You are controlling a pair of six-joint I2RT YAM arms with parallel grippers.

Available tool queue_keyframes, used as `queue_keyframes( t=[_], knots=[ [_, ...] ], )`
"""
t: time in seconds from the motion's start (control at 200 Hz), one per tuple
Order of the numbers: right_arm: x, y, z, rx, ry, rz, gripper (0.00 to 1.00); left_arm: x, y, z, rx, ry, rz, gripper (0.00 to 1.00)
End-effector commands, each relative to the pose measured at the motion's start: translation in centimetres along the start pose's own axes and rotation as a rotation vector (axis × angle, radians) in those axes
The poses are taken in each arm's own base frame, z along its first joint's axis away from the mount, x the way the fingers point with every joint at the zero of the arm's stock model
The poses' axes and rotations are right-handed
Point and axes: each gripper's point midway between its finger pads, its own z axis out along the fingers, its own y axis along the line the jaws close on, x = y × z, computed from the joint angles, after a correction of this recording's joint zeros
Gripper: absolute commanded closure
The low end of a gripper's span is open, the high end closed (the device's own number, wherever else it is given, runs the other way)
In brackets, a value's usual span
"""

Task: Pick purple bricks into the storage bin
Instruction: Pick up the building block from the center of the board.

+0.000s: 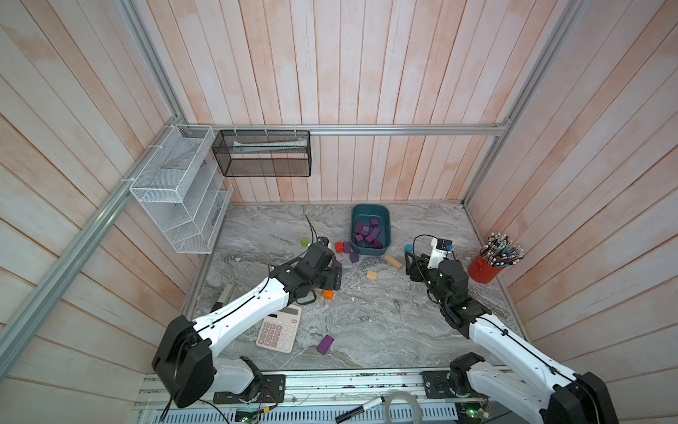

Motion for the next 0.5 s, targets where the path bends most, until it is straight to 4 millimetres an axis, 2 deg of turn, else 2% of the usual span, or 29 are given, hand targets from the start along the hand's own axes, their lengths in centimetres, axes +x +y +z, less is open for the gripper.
queue_keyframes(
  t=[0.0, 0.095, 0.2, 0.345, 0.395, 0.495],
  knots=[
    [-0.6, 1.4, 0.2, -0.036, 0.006, -0.019, 0.36, 4.5, 1.3, -1.2, -0.039, 0.123, -0.034, 0.15],
    [-0.5, 1.7, 0.3, -0.039, 0.008, -0.029, 0.36, 7.4, 1.3, -2.2, -0.042, 0.201, -0.046, 0.15],
    [-0.3, 1.9, 0.4, -0.04, 0.011, -0.037, 0.36, 9.9, 0.4, -2.7, -0.026, 0.273, -0.027, 0.16],
    [-0.3, 2.1, 0.4, -0.038, 0.009, -0.046, 0.36, 13.6, -0.5, -2.5, -0.035, 0.407, -0.002, 0.16],
    [-0.3, 2.2, 0.3, -0.043, 0.007, -0.049, 0.36, 14.2, -0.4, -2.4, -0.057, 0.434, -0.002, 0.16],
    [-0.3, 2.3, 0.2, -0.041, 0.004, -0.051, 0.36, 16.1, -1.6, -2.1, -0.033, 0.466, 0.036, 0.16]
  ],
)
